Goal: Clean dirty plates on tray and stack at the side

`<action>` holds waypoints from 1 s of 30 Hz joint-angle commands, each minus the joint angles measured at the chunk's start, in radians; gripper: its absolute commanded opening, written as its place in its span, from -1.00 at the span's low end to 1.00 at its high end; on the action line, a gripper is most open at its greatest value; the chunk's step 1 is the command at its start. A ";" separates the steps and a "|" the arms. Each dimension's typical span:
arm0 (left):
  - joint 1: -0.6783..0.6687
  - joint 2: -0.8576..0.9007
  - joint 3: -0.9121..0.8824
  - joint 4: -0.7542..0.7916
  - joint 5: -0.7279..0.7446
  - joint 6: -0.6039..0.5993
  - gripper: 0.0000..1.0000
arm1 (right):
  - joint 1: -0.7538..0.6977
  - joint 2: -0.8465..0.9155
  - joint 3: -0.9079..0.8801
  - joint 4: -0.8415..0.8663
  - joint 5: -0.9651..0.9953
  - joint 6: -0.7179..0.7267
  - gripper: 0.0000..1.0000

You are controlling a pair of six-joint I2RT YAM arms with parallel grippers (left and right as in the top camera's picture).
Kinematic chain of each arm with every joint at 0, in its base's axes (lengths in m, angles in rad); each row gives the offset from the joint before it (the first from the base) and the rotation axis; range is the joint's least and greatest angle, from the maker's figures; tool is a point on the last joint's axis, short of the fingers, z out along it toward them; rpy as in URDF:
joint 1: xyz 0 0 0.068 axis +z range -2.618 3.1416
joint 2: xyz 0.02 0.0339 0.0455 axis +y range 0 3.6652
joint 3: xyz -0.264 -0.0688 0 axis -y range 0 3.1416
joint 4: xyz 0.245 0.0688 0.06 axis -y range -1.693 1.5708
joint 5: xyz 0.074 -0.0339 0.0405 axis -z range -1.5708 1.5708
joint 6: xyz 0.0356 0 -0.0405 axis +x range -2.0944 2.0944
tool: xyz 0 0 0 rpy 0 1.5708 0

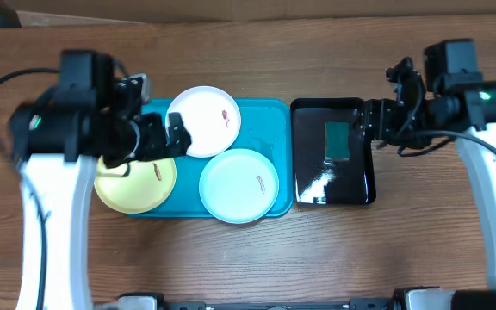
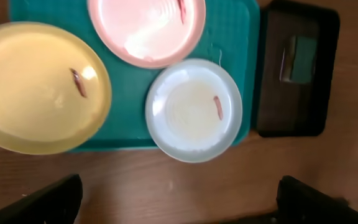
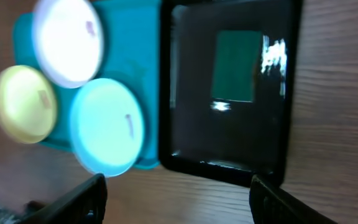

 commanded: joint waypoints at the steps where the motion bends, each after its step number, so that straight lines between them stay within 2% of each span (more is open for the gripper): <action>1: -0.012 0.118 -0.010 -0.023 0.176 0.053 0.80 | 0.054 0.044 0.024 0.000 0.218 0.107 0.50; 2: -0.023 0.147 -0.010 -0.030 0.170 0.056 0.74 | 0.070 0.061 0.023 -0.001 0.259 0.126 0.50; 5: -0.071 0.218 -0.013 -0.033 0.065 0.034 0.75 | 0.114 0.107 0.004 0.012 0.313 0.157 0.50; 10: -0.188 0.281 -0.047 -0.007 -0.159 -0.105 0.79 | 0.172 0.196 -0.030 0.078 0.377 0.178 0.50; 14: -0.257 0.286 -0.121 0.066 -0.226 -0.175 0.79 | 0.185 0.271 -0.031 0.139 0.386 0.177 0.50; 24: -0.291 0.286 -0.367 0.253 -0.223 -0.237 0.75 | 0.185 0.362 -0.082 0.278 0.401 0.176 0.49; 30: -0.291 0.286 -0.401 0.288 -0.217 -0.236 0.71 | 0.185 0.365 -0.198 0.447 0.438 0.172 0.50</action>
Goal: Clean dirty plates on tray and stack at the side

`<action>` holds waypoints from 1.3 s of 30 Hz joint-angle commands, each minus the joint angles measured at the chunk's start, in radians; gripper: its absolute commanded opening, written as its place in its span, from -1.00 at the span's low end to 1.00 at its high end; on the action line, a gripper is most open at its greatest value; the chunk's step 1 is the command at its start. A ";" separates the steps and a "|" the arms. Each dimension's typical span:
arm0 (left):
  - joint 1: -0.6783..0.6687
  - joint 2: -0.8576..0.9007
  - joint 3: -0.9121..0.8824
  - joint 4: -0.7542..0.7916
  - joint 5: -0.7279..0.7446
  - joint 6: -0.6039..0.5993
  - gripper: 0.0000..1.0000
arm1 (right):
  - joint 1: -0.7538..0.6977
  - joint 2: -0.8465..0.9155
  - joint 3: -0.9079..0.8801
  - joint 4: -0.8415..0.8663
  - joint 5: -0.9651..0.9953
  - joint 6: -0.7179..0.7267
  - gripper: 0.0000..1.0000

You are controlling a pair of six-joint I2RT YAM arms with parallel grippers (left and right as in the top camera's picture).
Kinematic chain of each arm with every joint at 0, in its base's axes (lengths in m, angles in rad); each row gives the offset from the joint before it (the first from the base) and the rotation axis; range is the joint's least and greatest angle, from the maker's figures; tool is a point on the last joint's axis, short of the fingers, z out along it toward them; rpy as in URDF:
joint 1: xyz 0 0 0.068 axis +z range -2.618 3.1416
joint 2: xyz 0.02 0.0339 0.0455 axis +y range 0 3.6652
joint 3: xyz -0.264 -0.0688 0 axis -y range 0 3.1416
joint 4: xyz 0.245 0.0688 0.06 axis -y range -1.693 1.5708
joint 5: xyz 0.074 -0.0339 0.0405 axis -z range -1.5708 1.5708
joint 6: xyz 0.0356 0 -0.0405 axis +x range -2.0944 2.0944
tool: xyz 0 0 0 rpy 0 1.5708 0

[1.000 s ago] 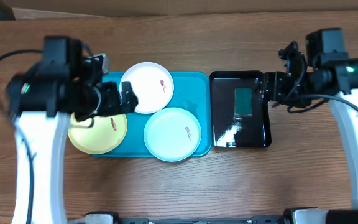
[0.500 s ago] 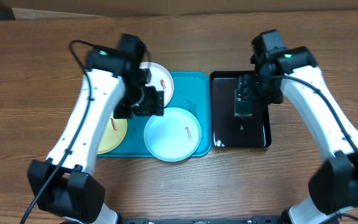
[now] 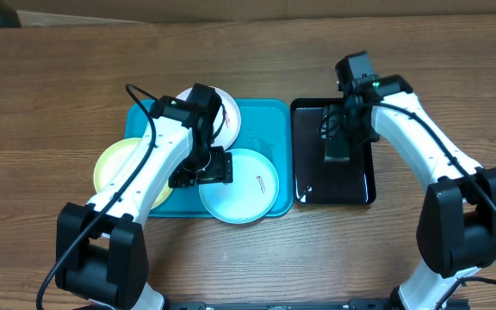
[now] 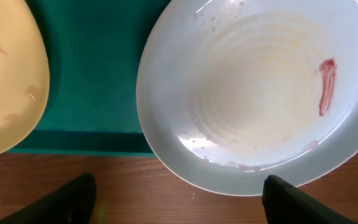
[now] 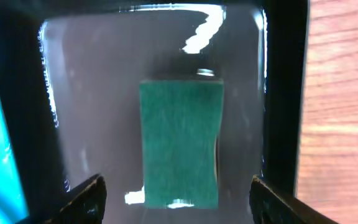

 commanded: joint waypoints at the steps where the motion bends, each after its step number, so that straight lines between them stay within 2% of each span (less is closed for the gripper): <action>1: -0.003 0.003 -0.003 0.008 -0.006 -0.021 0.71 | -0.001 0.008 -0.071 0.069 0.029 0.003 0.50; 9: -0.003 0.003 -0.003 0.015 -0.006 -0.021 0.71 | -0.001 0.011 -0.213 0.270 0.029 0.003 0.50; 16: -0.003 0.003 -0.003 0.018 -0.006 -0.022 0.72 | -0.001 0.011 -0.241 0.304 0.029 0.004 0.44; 18: -0.003 0.003 -0.003 0.019 -0.006 -0.029 0.72 | -0.001 0.011 -0.241 0.307 0.029 0.004 0.26; 20: -0.003 0.003 -0.003 0.021 -0.006 -0.029 0.72 | -0.001 0.011 -0.241 0.311 0.029 0.004 -0.07; 22: -0.003 0.003 -0.003 0.021 -0.006 -0.029 0.73 | -0.001 0.011 -0.241 0.312 0.024 0.004 -0.31; 23: -0.003 0.003 -0.003 0.021 -0.006 -0.029 0.73 | -0.001 0.011 -0.241 0.312 0.021 0.004 -0.40; 25: -0.003 0.003 -0.003 0.022 -0.007 -0.029 0.73 | -0.001 0.011 -0.241 0.313 0.008 0.003 -0.44; 28: -0.003 0.003 -0.004 0.022 -0.007 -0.029 0.74 | -0.001 0.010 -0.237 0.310 -0.001 0.003 -0.93; 39: -0.003 0.003 -0.074 0.082 -0.047 -0.100 0.67 | -0.001 0.000 -0.050 0.082 -0.001 0.000 -0.93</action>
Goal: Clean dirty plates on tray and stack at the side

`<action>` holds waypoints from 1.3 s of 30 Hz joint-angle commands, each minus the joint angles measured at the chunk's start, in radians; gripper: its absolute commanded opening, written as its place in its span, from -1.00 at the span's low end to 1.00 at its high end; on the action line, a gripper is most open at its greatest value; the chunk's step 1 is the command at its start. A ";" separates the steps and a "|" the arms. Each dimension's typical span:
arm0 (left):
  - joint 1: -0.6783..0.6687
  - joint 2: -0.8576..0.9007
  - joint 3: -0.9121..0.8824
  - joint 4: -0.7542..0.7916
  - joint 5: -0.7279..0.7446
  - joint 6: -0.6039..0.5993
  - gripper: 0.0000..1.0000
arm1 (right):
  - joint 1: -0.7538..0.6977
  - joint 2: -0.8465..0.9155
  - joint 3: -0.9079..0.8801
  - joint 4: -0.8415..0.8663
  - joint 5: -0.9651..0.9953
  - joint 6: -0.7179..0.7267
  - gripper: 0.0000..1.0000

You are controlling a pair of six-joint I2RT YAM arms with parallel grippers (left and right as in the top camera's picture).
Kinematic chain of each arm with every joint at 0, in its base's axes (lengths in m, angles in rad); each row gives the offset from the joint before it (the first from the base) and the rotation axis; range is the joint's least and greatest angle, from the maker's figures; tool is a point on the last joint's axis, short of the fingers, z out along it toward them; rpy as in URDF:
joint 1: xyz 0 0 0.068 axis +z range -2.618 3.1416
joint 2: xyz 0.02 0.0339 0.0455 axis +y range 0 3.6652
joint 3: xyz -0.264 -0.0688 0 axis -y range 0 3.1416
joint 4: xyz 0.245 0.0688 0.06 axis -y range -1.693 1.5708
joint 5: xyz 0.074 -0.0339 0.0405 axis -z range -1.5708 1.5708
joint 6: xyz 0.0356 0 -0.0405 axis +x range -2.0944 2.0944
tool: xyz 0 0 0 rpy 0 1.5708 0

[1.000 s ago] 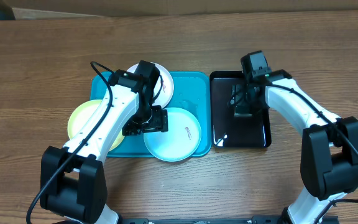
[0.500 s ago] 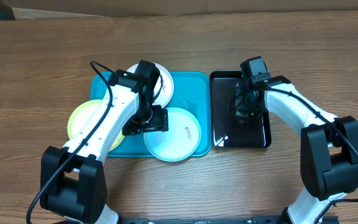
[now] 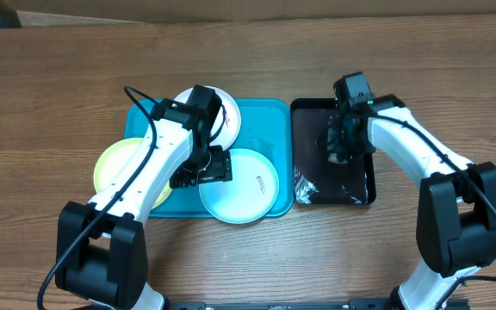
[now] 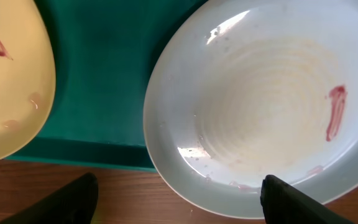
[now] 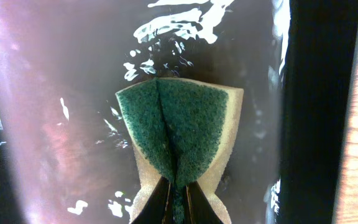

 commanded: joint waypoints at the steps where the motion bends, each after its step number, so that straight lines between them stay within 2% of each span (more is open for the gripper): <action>1: -0.003 0.003 -0.055 0.035 -0.014 -0.040 0.66 | -0.002 -0.003 0.095 -0.037 0.000 -0.002 -0.93; 16: -0.002 0.003 -0.202 0.214 -0.037 -0.040 0.14 | -0.002 -0.003 0.116 -0.095 0.000 -0.002 -0.93; 21: -0.002 0.003 -0.230 0.245 -0.063 -0.040 0.03 | -0.002 -0.003 0.116 -0.096 0.000 -0.002 -0.93; 23: -0.002 0.003 -0.235 0.249 -0.064 -0.040 -0.12 | -0.002 -0.003 0.116 -0.096 0.000 -0.002 -0.93; 26: -0.002 0.003 -0.235 0.253 -0.065 -0.040 -0.23 | -0.002 -0.003 0.116 -0.096 0.000 -0.002 -0.92; 39: -0.002 0.003 -0.235 0.261 -0.066 -0.040 -0.35 | -0.002 -0.003 0.116 -0.121 0.000 -0.002 -0.93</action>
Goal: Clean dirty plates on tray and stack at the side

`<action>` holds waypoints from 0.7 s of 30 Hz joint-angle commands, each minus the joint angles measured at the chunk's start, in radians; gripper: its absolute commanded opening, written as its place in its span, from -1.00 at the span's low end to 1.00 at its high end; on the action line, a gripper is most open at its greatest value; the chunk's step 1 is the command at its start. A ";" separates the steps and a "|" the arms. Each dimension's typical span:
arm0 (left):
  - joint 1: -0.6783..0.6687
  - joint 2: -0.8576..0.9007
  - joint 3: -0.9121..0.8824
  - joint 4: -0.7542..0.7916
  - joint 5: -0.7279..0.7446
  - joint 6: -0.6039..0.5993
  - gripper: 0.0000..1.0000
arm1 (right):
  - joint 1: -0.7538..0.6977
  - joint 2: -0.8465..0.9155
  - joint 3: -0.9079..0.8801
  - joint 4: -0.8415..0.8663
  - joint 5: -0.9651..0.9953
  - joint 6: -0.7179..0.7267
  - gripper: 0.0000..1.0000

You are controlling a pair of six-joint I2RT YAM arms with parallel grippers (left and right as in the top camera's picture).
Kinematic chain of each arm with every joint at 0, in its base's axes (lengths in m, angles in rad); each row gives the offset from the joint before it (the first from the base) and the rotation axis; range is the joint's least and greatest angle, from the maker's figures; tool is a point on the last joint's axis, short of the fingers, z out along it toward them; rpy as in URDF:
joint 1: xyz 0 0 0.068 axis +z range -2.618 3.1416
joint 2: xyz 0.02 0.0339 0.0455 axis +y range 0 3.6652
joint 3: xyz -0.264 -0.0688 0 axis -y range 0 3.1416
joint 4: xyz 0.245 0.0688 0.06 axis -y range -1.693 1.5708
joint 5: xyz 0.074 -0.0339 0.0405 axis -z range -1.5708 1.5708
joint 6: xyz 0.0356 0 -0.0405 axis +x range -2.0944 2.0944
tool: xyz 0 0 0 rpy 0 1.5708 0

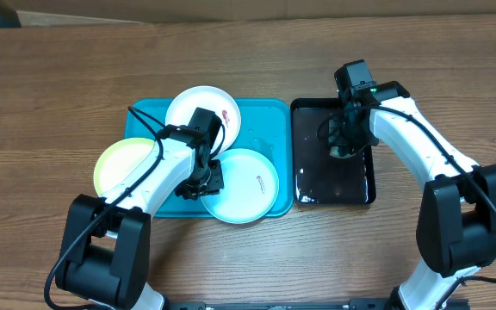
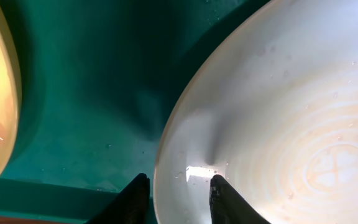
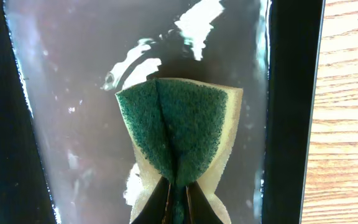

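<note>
Three smeared plates sit on the teal tray [image 1: 269, 116]: a white one [image 1: 202, 110] at the back, a yellow-green one [image 1: 123, 168] at the left, a light blue one [image 1: 241, 186] in front. My left gripper [image 1: 205, 177] [image 2: 179, 200] is down at the blue plate's [image 2: 278, 124] left rim, one finger outside it over the tray, the other inside the plate, shut on the rim. My right gripper [image 1: 344, 145] [image 3: 178, 202] is shut on a green-and-yellow sponge [image 3: 179, 134], folded by the pinch, over the black tray [image 3: 294, 93].
The black tray [image 1: 334, 200] holds water and stands right of the teal tray, touching it. Bare wooden table [image 1: 455, 69] lies all around. The yellow plate overhangs the teal tray's left edge. My left arm crosses over the tray between the plates.
My left gripper has come down onto the blue plate's left rim and narrowed from wide open to shut on it. My right gripper holds the sponge higher above the black tray.
Both grippers were open and high above the table. Then the left hung open over the blue plate and the right open over the flat sponge. Then the right was shut on the sponge in the water. Now the left grips the plate rim too.
</note>
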 commanded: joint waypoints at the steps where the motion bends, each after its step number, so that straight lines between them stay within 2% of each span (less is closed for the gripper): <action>1: -0.002 0.003 -0.011 0.002 -0.017 -0.006 -0.39 | -0.002 -0.003 0.023 -0.006 0.000 -0.003 -0.93; 3: -0.002 0.003 -0.011 0.002 -0.017 -0.006 -0.47 | -0.002 -0.003 0.023 -0.005 0.000 -0.006 -0.93; 7: -0.002 0.003 -0.011 0.000 -0.017 -0.006 -0.45 | -0.002 -0.003 0.023 -0.012 0.000 -0.053 -0.93; 17: -0.002 0.003 -0.028 0.002 -0.017 -0.007 -0.46 | -0.002 -0.003 0.023 -0.012 0.000 -0.053 -0.93; 21: 0.001 0.003 -0.036 0.005 -0.024 -0.006 -0.60 | -0.002 -0.003 0.028 -0.014 0.000 -0.056 -0.93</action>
